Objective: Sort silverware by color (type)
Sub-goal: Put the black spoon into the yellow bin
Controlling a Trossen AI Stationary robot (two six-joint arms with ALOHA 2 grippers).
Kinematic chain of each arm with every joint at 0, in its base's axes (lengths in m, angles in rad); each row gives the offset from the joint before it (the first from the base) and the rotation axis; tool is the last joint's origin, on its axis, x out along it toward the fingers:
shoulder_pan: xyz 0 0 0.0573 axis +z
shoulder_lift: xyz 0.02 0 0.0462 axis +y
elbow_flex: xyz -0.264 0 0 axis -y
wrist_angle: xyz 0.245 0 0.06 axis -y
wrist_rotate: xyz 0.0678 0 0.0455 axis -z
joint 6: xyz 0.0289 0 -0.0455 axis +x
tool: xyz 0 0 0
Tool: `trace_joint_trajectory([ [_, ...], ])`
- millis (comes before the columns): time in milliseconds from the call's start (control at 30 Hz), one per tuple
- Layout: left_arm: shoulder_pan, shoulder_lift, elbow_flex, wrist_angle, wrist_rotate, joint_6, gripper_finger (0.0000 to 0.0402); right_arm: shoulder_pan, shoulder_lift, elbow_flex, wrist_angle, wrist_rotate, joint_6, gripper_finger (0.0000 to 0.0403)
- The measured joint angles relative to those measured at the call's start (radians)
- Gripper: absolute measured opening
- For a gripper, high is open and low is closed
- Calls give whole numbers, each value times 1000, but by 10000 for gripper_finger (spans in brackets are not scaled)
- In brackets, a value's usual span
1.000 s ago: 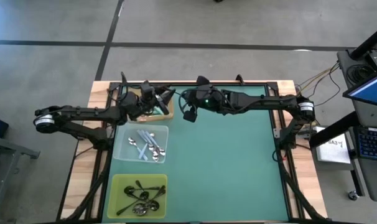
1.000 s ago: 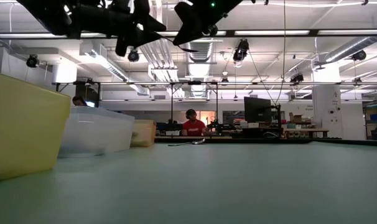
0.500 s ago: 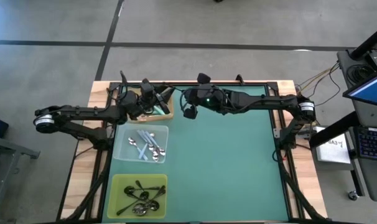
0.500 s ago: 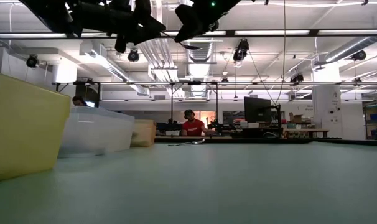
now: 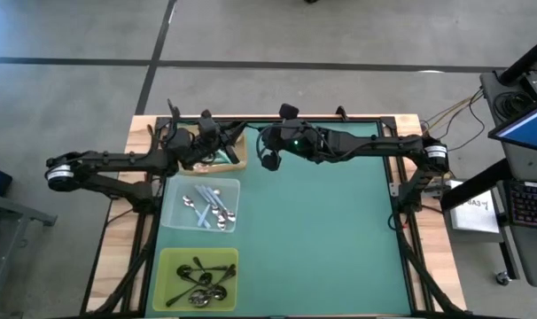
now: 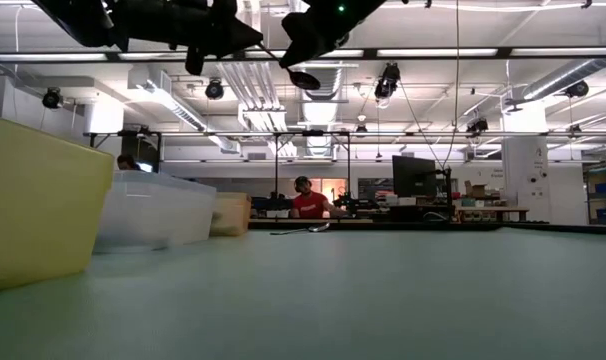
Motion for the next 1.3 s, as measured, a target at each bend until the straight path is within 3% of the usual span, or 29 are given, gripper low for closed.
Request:
trace_joint_trajectory([
  [400,45,-10,35,-110,102,-26,1,-3,0,-1,25,23,-14,28],
  [667,105,-30,140,-451,100,4,0,-4,-22,0,-37,19,76,96],
  [800,106,-49,228,-741,181,4,0,-5,-49,2,-162,19,188,114],
  [967,78,-53,375,-1128,274,1,0,-20,-44,0,-402,8,346,110],
  [1133,3,-61,500,-1325,362,-66,0,-22,-20,-18,-612,0,489,96],
  [1300,-162,-60,560,-1454,364,-274,0,-21,8,-77,-680,-4,609,86],
])
